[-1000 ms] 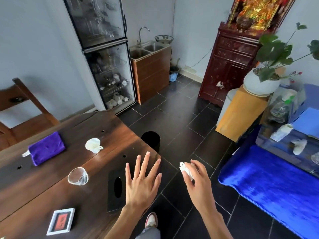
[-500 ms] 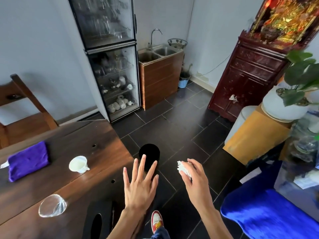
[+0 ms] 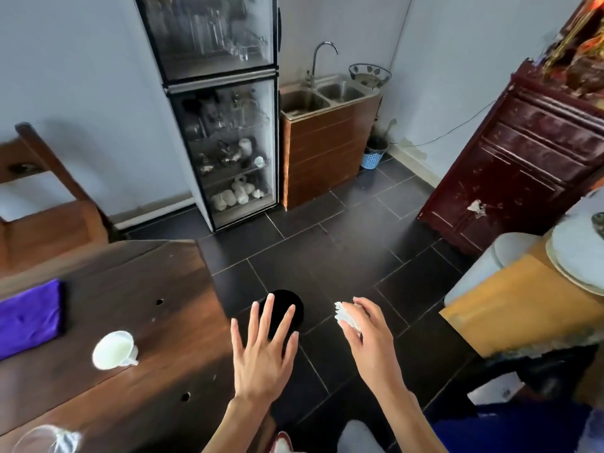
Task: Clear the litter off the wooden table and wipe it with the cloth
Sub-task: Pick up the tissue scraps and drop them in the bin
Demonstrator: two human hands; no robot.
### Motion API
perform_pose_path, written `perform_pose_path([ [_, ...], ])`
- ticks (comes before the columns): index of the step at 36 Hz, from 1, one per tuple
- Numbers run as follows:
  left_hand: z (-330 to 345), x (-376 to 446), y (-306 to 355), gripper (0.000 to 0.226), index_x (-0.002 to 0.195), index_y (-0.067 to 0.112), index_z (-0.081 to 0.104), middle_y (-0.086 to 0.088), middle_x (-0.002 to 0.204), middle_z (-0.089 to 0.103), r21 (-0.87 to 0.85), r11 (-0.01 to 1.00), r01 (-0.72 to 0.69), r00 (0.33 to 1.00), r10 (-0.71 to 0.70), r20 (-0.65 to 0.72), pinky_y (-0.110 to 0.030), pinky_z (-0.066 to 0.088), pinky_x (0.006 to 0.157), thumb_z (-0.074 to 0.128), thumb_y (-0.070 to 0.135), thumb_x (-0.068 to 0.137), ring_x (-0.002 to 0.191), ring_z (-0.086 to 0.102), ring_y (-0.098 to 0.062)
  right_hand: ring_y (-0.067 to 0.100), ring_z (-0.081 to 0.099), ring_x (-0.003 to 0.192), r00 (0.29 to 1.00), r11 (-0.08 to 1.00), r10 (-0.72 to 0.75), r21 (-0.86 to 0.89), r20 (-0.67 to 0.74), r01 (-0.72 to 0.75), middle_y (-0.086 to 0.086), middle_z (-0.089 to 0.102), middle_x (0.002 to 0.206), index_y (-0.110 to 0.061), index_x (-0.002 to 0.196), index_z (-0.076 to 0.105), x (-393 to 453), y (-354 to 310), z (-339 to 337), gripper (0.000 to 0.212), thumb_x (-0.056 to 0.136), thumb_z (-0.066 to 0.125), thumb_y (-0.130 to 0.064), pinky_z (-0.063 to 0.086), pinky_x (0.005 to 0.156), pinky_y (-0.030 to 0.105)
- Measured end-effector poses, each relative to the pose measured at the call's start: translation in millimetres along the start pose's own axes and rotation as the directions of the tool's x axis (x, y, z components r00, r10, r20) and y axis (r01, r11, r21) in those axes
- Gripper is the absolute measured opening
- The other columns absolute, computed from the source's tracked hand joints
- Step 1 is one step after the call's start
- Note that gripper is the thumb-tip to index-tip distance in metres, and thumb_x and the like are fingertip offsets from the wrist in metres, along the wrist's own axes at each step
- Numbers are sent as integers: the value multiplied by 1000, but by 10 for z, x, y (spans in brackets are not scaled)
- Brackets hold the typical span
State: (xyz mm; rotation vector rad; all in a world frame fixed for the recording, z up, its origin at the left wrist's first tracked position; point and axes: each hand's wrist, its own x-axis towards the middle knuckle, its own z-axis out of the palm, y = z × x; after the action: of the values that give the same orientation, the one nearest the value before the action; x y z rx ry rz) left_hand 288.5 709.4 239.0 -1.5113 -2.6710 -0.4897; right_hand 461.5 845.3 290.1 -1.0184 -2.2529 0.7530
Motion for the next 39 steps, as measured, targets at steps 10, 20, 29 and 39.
perform_pose_path([
  [10, 371, 632, 187, 54, 158, 46, 30, 4, 172, 14, 39, 973, 227, 974, -227, 13, -61, 14, 122, 29, 56, 105, 157, 17, -25, -26, 38, 120, 959, 998, -59, 46, 279, 48, -7, 47, 137, -16, 130, 67, 1202, 484, 199, 33, 98, 64, -7, 33, 93, -4],
  [20, 840, 1204, 515, 56, 160, 47, 19, 7, 173, 1, 98, 849, 519, 849, -525, 53, -59, 12, 123, 29, 56, 105, 159, 8, -25, 3, 44, 127, 801, 994, -107, 79, 589, 75, 3, 51, 143, -10, 141, 56, 2259, 930, 566, 43, 98, 63, -12, 22, 100, -7],
  [29, 1579, 1508, 334, 56, 161, 45, 16, 6, 173, 4, 34, 716, 698, 710, -697, 105, -55, 13, 123, 17, 56, 107, 159, 9, -23, -9, 36, 128, 609, 992, -119, 66, 784, 108, -17, 37, 143, -13, 148, 48, 2524, 1498, 1436, 49, 101, 59, -21, 21, 100, -6],
  [39, 2687, 1423, -189, 56, 161, 45, 16, 8, 173, -2, -10, 697, 717, 685, -703, 190, -54, 10, 125, 21, 55, 106, 160, 1, -21, -9, 41, 123, 606, 1000, -1, 6, 795, -7, -19, 42, 141, -16, 144, 54, 2331, 2216, 2382, 46, 99, 61, -25, 26, 97, -5],
])
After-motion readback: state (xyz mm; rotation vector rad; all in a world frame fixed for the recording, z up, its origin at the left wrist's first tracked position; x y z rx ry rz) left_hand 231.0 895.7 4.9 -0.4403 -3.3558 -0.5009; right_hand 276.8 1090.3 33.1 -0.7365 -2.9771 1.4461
